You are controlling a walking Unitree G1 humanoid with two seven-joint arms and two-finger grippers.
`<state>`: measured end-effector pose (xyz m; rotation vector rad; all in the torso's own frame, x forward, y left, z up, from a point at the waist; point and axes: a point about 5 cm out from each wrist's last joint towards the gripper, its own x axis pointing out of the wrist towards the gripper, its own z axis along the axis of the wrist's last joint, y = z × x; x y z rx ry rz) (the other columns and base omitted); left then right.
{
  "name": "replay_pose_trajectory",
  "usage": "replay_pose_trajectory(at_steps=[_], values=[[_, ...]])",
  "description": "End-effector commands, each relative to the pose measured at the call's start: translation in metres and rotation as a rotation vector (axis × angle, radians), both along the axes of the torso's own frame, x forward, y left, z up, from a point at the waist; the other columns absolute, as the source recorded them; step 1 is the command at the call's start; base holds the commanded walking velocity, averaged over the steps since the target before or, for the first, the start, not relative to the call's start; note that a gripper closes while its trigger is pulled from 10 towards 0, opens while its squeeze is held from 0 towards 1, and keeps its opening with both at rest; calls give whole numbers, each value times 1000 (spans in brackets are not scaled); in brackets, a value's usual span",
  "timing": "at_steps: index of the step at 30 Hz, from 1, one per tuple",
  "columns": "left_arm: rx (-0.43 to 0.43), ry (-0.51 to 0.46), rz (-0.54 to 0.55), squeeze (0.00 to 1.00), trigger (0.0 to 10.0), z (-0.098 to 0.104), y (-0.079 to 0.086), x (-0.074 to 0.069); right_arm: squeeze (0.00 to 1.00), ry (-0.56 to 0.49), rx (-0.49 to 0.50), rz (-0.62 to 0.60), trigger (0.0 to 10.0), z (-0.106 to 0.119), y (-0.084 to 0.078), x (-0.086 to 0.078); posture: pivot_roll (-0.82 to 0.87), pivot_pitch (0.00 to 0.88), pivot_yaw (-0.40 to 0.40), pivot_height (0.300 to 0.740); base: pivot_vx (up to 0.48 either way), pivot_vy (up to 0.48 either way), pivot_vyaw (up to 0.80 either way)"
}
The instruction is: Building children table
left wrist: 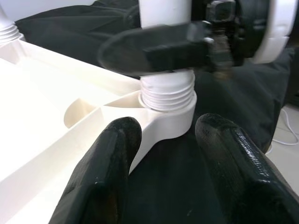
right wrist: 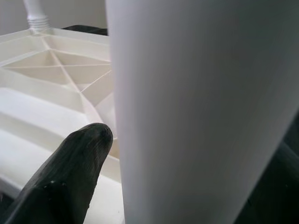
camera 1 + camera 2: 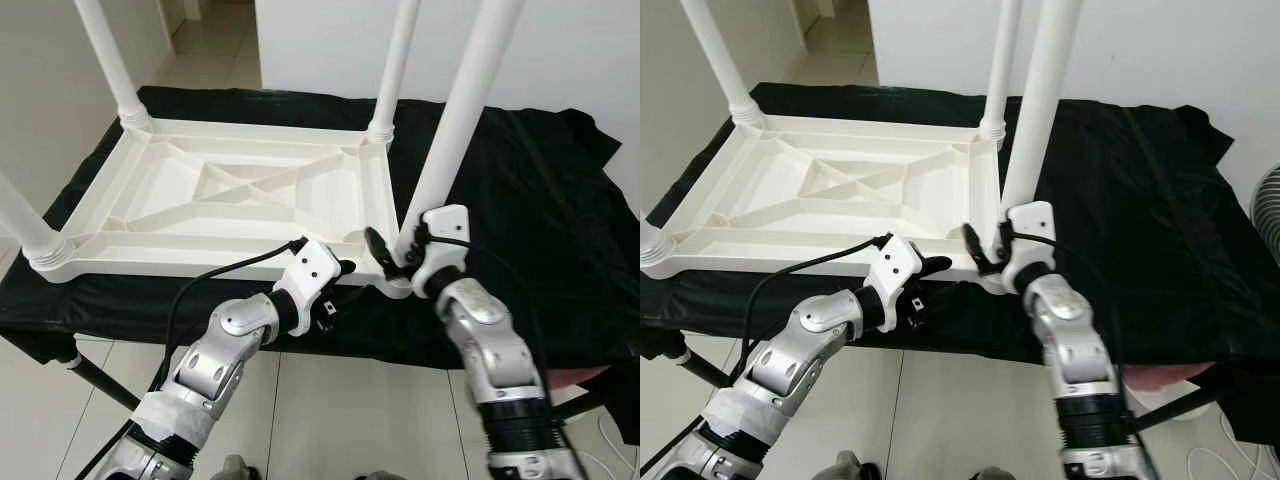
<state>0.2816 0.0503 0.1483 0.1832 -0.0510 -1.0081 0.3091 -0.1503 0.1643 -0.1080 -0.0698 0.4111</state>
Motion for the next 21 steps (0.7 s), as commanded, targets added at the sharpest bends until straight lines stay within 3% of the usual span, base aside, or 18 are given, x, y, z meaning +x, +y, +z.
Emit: replay_pose_trajectory(at_steps=[1, 15, 21], values=[[-2, -2, -38, 0, 10000, 2, -3, -1, 0, -11, 8, 68, 10000, -1, 2, 2, -110, 32, 9, 740, 0, 0, 0], [-7, 3, -69, 0, 10000, 3, -10, -5, 0, 25, -63, 273, 10000, -14, -3, 22, -102, 31, 14, 740, 0, 0, 0], [-5, 4, -76, 0, 10000, 3, -11, -6, 0, 29, -58, 291, 10000, -18, -5, 26, -102, 31, 14, 740, 0, 0, 0]])
